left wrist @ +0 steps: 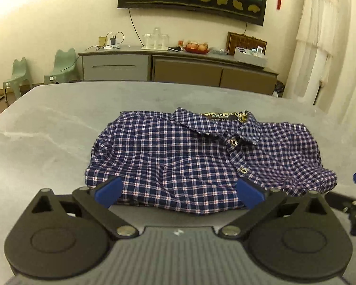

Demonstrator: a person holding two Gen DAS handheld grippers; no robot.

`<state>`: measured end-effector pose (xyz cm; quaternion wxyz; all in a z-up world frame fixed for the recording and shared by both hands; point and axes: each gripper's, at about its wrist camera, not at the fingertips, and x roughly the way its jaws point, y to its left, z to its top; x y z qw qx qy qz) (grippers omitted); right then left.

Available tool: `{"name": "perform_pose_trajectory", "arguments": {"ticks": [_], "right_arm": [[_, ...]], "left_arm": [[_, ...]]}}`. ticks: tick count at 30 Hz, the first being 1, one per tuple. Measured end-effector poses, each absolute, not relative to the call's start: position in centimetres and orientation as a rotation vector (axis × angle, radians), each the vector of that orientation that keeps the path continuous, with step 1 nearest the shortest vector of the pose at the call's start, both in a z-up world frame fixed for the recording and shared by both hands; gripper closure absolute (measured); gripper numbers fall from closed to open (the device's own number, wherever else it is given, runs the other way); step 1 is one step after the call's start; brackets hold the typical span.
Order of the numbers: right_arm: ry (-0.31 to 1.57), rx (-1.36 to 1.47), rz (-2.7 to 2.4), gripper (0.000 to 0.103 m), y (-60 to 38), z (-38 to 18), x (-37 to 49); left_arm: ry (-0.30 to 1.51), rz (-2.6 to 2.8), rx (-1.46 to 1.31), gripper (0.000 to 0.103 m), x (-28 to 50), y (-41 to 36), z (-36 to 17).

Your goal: Fold clothes

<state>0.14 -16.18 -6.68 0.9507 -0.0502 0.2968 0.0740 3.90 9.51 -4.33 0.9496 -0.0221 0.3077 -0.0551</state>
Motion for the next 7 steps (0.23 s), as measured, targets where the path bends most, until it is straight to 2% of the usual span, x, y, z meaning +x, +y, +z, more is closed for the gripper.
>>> {"name": "perform_pose_trajectory", "arguments": {"ticks": [7], "right_arm": [[0.603,-0.115,0.156,0.005,-15.0,-6.7,0.3]], "left_arm": [[0.624,-0.132,-0.026,0.000,3.6,8.9,-4.6]]}}
